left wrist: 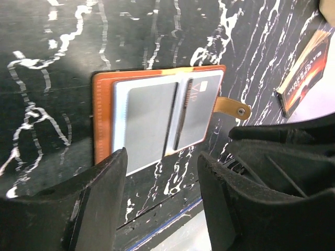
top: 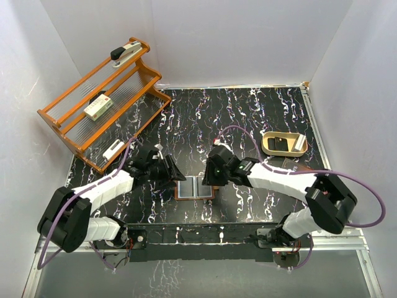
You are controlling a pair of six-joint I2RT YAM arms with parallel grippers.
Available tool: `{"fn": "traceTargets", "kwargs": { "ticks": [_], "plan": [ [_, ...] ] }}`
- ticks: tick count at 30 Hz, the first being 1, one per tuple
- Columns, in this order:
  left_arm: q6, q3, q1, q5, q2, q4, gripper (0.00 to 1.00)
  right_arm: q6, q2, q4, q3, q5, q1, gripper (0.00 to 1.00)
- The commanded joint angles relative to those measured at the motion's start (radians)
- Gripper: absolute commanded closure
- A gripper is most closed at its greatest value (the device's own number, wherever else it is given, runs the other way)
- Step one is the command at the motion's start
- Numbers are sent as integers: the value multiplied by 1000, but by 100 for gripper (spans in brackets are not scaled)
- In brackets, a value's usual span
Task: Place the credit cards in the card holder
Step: Insert the credit card into the card holder, then turn over the card slot in the card holder.
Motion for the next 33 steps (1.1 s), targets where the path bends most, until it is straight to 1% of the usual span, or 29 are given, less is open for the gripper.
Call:
{"fn": "traceTargets", "kwargs": {
  "ticks": [1, 5, 9, 15, 18, 21, 33],
  "plan": [
    [-12, -46, 54, 84, -59, 0, 45, 45, 73, 54, 118, 10, 68, 74],
    [-14, -56, 80, 96, -69, -9, 44, 52, 158, 48, 186, 14, 104, 74],
    [-28, -83, 99, 123, -83, 17, 44, 44, 222, 22, 228, 40, 111, 76],
    [-30, -95, 102, 137, -61, 42, 43, 39, 295, 53, 225, 11, 110, 81],
    [-39, -106, 102, 164, -27, 96, 43, 39, 329, 41, 214, 10, 111, 88],
    [-50, -112, 102, 185, 0, 147, 43, 39, 339, 41, 186, 15, 111, 100],
    [7, -98, 102, 167, 75, 155, 44, 46, 338, 79, 120, 15, 111, 100]
  ]
}}
